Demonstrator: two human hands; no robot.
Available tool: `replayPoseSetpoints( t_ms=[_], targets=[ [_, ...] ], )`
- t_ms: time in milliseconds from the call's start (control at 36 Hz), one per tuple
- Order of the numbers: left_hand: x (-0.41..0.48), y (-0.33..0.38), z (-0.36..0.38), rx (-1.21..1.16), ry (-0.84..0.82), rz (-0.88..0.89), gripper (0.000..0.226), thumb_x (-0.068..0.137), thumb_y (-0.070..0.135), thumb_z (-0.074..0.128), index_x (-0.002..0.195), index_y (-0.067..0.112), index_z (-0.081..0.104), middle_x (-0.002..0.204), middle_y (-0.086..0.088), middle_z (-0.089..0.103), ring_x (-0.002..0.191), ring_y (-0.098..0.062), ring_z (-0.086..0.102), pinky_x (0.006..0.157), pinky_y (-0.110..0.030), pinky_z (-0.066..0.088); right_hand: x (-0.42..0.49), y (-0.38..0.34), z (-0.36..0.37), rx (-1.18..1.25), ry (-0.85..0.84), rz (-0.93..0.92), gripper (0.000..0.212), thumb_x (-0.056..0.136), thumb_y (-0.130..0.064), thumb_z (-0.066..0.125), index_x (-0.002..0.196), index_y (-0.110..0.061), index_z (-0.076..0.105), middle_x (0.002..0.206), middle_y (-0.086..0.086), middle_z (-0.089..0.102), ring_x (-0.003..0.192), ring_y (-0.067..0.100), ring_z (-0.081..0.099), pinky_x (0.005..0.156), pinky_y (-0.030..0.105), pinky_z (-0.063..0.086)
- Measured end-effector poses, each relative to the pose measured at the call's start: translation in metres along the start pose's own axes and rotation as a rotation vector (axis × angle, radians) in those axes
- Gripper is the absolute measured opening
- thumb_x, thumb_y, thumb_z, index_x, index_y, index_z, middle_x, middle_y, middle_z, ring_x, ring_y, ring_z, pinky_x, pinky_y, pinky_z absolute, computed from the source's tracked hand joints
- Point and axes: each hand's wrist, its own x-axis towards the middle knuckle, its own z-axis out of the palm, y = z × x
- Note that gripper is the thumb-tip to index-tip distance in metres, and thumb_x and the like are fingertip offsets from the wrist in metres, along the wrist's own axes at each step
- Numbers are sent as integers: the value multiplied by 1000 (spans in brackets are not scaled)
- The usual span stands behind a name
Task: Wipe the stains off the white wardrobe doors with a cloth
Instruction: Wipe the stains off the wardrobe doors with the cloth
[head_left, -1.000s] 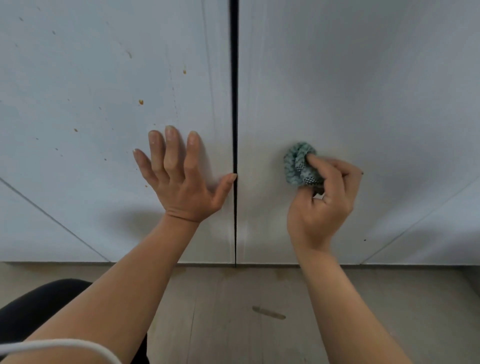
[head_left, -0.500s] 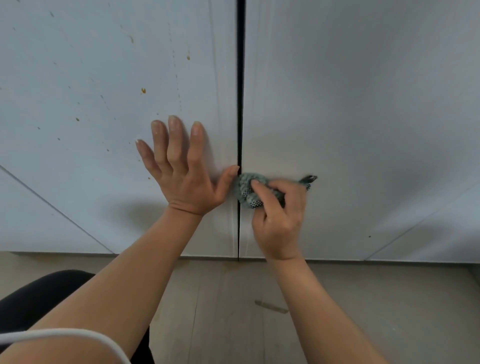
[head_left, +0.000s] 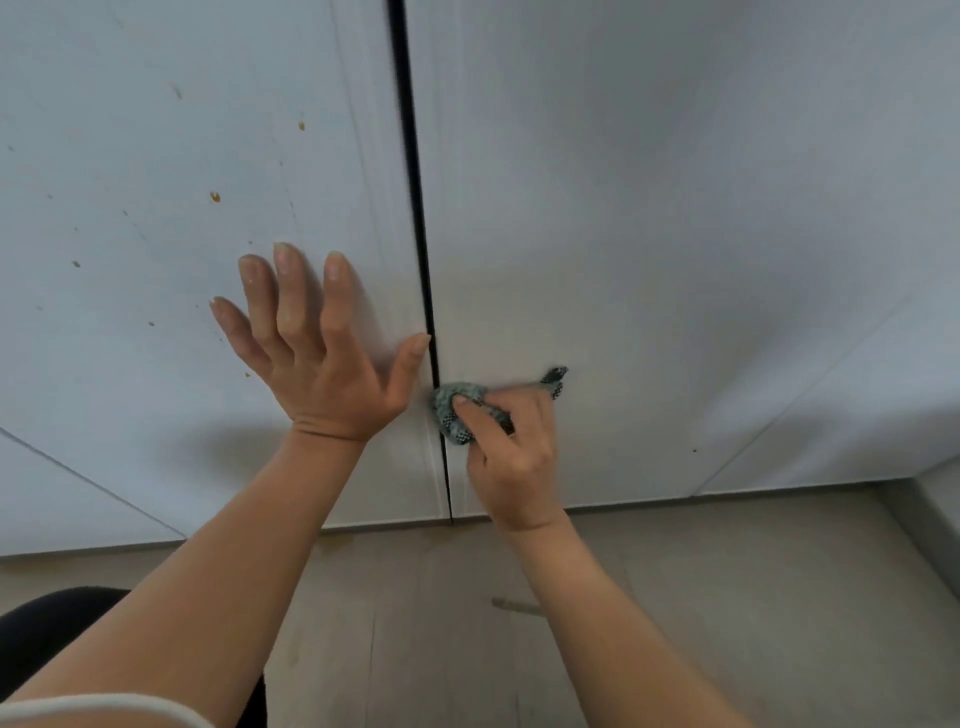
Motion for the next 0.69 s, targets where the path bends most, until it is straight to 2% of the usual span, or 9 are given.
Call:
replayPoseSetpoints(
  t_ms=[83,167,250,306,417,500,528,611,695],
  targets=[
    [-1,-2,-2,-5,-26,11,95,88,65,55,162,15,22,157,-24,26,160,-30,2,125,-56,1,-29,3,7,-19,-131,-33,22,99,-3,58,91,-8,79,83,14,65,74,32,59,66,43,50],
    [-1,-4,-5,-32,-53,29,93,91,64,55,163,16,19,158,-24,25,152,-45,11,125,-54,-2,-38,4,6,-3,-231,-5,31,101,-8,49,92,-9,78,84,12,63,75,32,59,62,41,51],
    [-4,-13,-13,-80,-75,46,93,92,59,58,163,12,20,159,-24,23,159,-34,4,127,-51,-4,-37,9,-2,110,-225,119,25,85,-3,56,97,-6,78,88,12,63,79,31,60,64,39,54],
    [-7,-15,-16,-100,-114,77,98,91,60,59,164,10,18,159,-24,21,160,-26,-2,127,-50,-6,-38,21,-19,133,-100,295,31,78,0,56,100,-5,77,93,12,62,84,29,61,73,38,55],
    [-17,-11,-21,-63,-215,81,107,89,67,60,164,7,12,160,-25,16,159,-26,-9,126,-50,-10,-45,75,-57,45,289,769,42,69,7,53,107,0,71,103,9,58,92,21,58,87,34,51],
    [-23,-6,-20,-41,-259,90,114,87,74,60,164,7,8,159,-27,13,159,-28,-14,125,-51,-12,-44,135,-91,40,682,1200,36,77,4,57,112,-1,67,107,13,60,96,26,61,92,39,51],
    [-24,-5,-19,-36,-258,97,116,86,75,60,164,8,6,159,-27,12,159,-32,-13,125,-50,-13,-44,152,-103,26,754,1285,32,81,2,58,112,-2,66,110,17,63,97,26,62,94,40,52],
    [-26,-4,-13,-11,-227,134,118,85,75,61,165,9,4,155,-30,15,143,-56,6,126,-49,-13,-54,193,-125,48,781,1389,23,88,-2,60,108,-10,66,109,13,67,95,19,63,94,40,55],
    [-30,-6,-9,20,-203,142,113,88,75,57,162,3,13,154,-33,21,136,-61,17,126,-50,-10,-67,215,-120,99,726,1433,26,85,-4,59,96,-27,63,105,7,68,96,22,66,91,44,59]
  ],
)
